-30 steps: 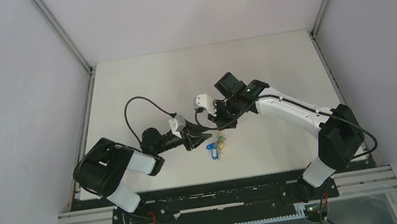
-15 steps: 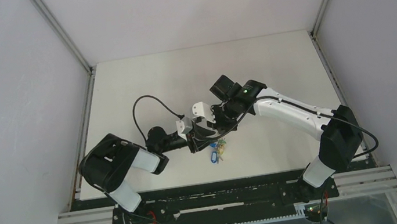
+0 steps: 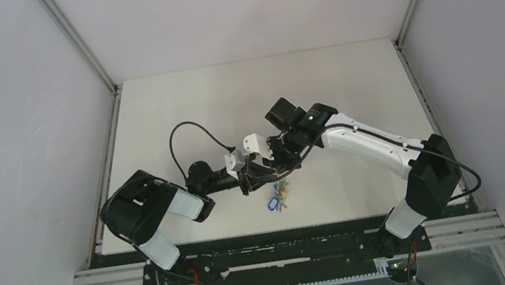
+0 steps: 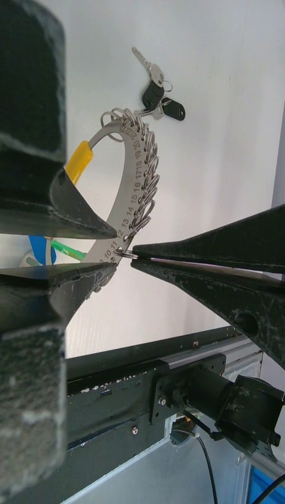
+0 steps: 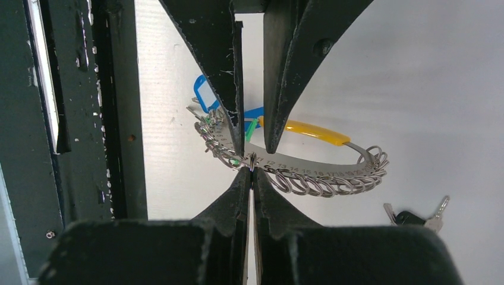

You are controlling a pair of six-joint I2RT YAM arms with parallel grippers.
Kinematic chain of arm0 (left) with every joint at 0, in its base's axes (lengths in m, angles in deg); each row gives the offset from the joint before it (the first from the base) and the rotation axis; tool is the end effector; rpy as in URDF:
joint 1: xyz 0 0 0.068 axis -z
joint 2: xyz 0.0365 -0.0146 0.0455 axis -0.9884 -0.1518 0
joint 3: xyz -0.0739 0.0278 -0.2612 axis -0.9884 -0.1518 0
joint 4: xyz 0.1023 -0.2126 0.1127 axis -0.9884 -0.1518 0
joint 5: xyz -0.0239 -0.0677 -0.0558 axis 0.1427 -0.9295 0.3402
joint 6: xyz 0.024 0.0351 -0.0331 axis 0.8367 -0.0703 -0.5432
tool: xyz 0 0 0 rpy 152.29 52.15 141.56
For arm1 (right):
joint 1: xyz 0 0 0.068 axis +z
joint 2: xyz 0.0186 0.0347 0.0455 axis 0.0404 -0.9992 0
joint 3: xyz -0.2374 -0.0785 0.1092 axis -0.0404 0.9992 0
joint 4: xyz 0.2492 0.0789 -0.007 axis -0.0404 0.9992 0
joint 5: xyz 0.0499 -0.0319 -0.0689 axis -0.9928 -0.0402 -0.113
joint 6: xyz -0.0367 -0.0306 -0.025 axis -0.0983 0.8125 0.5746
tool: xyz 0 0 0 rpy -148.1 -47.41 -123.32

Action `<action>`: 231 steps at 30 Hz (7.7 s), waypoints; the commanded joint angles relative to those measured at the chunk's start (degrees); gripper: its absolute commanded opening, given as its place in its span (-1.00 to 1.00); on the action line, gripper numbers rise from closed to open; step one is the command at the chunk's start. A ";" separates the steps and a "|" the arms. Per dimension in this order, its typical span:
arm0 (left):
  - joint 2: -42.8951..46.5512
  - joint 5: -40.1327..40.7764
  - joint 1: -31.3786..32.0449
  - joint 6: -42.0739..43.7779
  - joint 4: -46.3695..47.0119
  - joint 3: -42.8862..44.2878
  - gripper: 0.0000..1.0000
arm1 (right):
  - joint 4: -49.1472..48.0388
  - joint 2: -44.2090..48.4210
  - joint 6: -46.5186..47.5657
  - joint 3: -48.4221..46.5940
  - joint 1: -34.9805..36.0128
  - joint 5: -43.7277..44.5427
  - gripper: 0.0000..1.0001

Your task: Put the keys on the keyring

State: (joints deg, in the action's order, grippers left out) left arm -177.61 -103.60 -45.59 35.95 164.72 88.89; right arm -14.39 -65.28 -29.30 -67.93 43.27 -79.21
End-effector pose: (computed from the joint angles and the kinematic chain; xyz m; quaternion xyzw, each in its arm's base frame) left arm 0.1974 -0.1748 0.1631 0.4338 0.5274 -0.5191 0.5141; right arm 0.2088 0.2341 0.2846 -0.6975 0.6561 0.2129 0.1939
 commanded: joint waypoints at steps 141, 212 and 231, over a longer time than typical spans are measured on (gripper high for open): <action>0.39 -0.58 0.27 0.10 2.64 1.74 -0.35 | -15.53 10.35 -5.42 10.04 -4.89 -8.45 -1.00; 13.86 12.17 0.35 12.35 2.55 -8.75 -1.00 | -51.33 37.13 -38.57 33.06 -9.67 6.30 0.10; 14.30 10.38 0.35 15.07 2.58 -9.55 -1.00 | -56.15 23.06 -31.39 35.15 -9.72 -5.42 0.20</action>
State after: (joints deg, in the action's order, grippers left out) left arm -165.44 -93.87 -44.93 47.71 163.74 80.70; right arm -66.49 -42.09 -61.98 -32.54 33.52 -83.10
